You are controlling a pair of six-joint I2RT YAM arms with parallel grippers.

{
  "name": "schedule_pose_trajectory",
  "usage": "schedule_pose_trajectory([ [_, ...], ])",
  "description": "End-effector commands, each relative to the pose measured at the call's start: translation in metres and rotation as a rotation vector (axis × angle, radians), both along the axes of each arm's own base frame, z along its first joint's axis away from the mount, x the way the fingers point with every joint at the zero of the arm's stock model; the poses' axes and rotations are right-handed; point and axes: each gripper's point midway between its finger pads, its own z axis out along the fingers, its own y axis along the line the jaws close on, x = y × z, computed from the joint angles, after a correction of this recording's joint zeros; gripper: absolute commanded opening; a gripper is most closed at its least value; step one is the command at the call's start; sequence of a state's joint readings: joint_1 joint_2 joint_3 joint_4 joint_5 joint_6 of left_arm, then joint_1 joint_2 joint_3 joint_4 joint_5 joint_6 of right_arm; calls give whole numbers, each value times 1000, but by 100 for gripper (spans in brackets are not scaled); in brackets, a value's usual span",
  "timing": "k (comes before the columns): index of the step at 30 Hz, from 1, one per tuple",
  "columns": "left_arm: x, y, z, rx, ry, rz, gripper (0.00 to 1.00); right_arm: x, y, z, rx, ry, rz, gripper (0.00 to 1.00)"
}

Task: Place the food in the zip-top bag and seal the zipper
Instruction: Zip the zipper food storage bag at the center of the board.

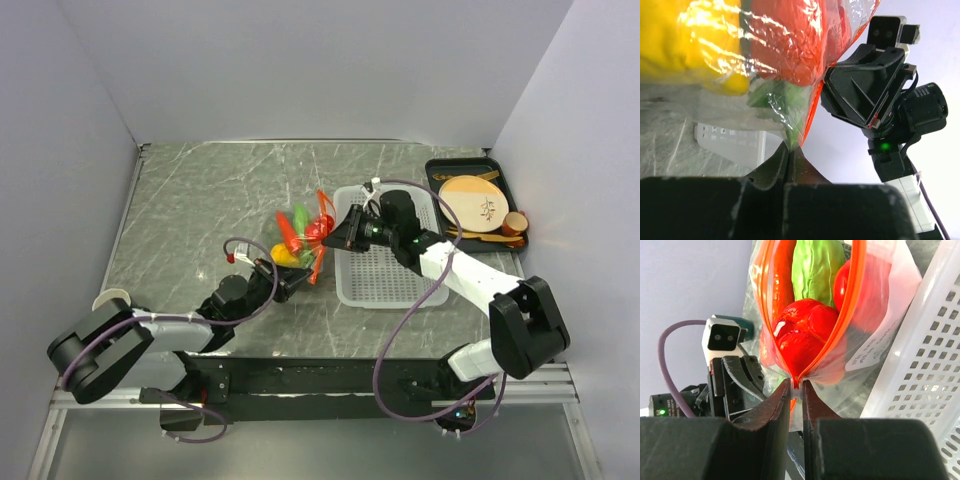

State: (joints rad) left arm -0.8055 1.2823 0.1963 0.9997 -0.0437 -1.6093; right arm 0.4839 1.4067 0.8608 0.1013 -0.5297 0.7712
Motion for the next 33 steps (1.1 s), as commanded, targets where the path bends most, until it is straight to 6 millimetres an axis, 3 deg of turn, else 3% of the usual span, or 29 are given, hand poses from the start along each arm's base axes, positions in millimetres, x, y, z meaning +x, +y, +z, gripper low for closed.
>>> schedule_pose_trajectory([
  [1,-18,11,-38,119,67,-28,1,63,-21,55,10,-227,-147,6],
  [24,-26,47,-48,180,91,68,1,89,-33,66,0,-250,-169,6],
  [33,-30,56,-55,191,110,91,1,99,-30,66,-5,-252,-150,6],
])
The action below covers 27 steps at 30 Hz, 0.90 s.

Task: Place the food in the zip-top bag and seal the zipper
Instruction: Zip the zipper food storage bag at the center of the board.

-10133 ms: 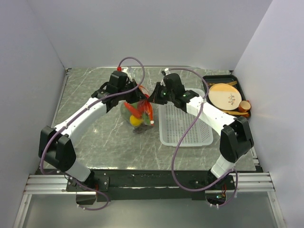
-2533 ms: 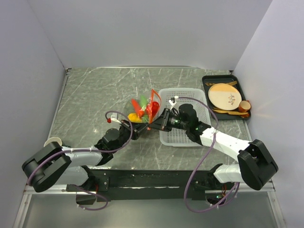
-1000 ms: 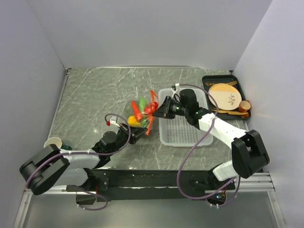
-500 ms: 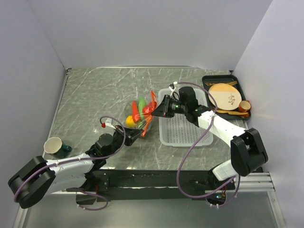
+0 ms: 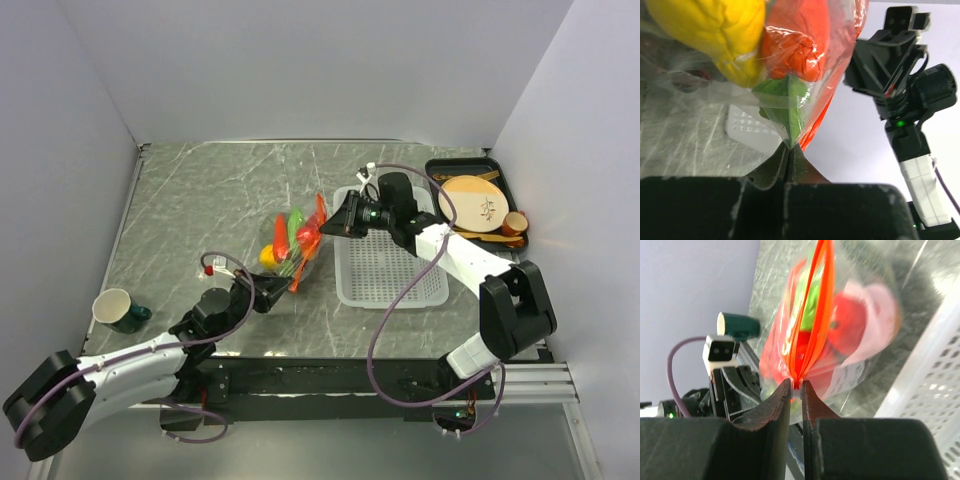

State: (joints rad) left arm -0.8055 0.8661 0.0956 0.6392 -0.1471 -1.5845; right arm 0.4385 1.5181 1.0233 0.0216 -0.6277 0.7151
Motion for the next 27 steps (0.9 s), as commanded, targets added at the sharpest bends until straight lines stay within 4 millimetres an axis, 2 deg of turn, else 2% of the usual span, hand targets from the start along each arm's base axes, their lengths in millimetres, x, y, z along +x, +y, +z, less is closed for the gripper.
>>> schedule_pose_trajectory([
  [1,-13,12,-52,125,113,-5,1,76,-35,50,-4,-247,-216,6],
  [17,-13,15,-53,131,116,4,1,94,-33,47,-27,-254,-210,6],
  [27,-14,14,-56,132,123,0,1,121,-36,44,-50,-258,-246,6],
])
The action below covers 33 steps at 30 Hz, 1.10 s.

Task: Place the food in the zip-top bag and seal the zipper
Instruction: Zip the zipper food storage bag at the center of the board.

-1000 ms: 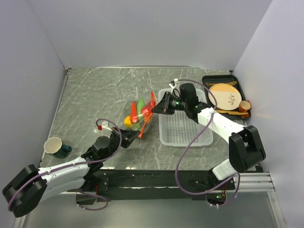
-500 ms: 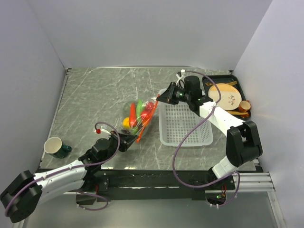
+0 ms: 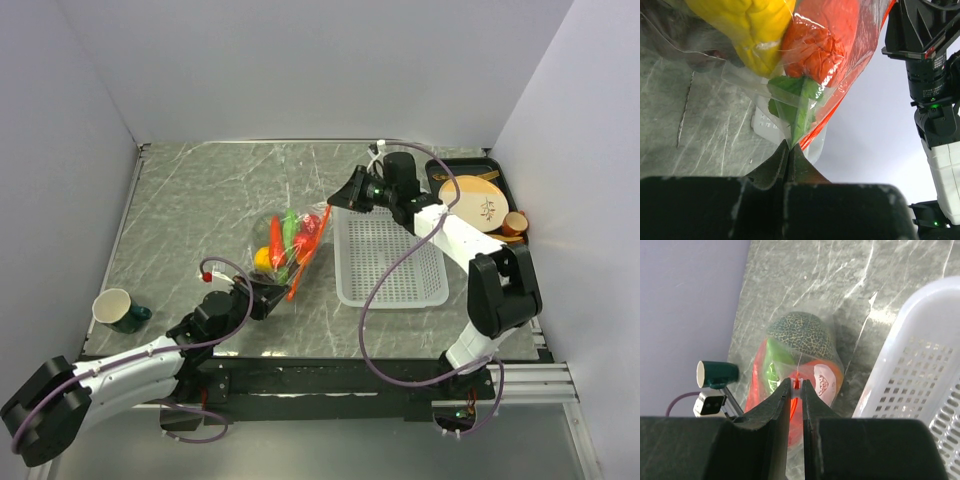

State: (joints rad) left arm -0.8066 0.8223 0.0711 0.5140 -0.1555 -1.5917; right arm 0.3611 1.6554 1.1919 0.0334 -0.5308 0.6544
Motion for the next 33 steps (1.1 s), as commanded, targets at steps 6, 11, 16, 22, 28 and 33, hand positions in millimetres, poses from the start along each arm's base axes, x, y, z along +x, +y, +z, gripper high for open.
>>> schedule_pose_trajectory([
  [6,-8,6,-30,58,56,-7,1,50,-9,34,18,-143,-77,6],
  [11,-6,4,-25,68,41,-12,1,49,-3,28,30,-124,-40,6],
  [16,5,0,-6,150,-32,-14,25,47,4,9,32,-67,11,8],
  [22,18,10,7,306,-85,30,48,45,6,-10,5,-18,34,11],
  [28,24,36,30,398,-139,119,80,46,0,-25,-69,-5,28,17],
  [33,27,49,49,442,-178,172,90,47,-5,-23,-100,-22,15,22],
])
